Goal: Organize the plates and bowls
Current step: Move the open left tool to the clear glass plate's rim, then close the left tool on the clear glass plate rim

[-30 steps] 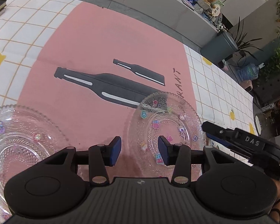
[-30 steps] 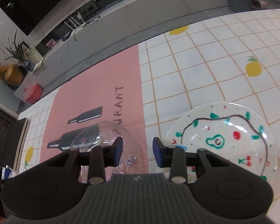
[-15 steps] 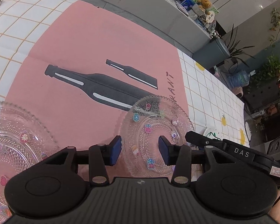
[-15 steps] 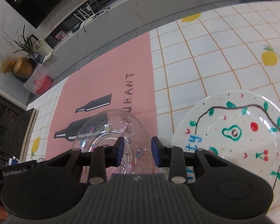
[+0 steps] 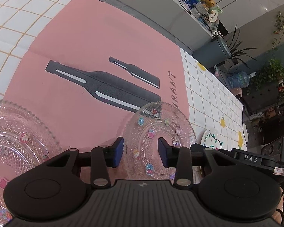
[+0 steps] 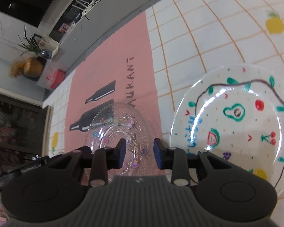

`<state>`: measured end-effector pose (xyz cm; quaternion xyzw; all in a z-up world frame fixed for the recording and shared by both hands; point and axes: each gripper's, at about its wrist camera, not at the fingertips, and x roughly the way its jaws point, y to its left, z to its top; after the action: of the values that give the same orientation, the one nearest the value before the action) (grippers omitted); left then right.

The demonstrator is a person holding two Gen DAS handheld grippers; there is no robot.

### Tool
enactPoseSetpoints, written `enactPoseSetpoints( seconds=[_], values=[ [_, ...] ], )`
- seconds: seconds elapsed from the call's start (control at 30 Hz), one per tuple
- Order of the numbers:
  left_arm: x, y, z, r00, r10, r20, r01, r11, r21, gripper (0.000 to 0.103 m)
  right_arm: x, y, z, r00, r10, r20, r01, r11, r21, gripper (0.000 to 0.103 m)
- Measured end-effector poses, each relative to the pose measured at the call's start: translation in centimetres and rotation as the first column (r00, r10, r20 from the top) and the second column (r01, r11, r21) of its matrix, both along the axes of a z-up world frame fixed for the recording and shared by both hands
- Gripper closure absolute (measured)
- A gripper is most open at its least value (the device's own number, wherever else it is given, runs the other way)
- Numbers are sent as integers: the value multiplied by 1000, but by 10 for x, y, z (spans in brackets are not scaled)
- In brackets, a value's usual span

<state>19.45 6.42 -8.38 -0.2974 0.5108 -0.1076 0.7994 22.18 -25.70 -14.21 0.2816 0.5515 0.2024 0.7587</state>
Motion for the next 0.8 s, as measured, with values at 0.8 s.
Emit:
enactPoseSetpoints(
  seconds=[0.8],
  values=[
    [-1,-2,16,1000,14,-4,-14,996,89,94,-2,-12,13,997,-71,6,71,997,-17,99]
  ],
)
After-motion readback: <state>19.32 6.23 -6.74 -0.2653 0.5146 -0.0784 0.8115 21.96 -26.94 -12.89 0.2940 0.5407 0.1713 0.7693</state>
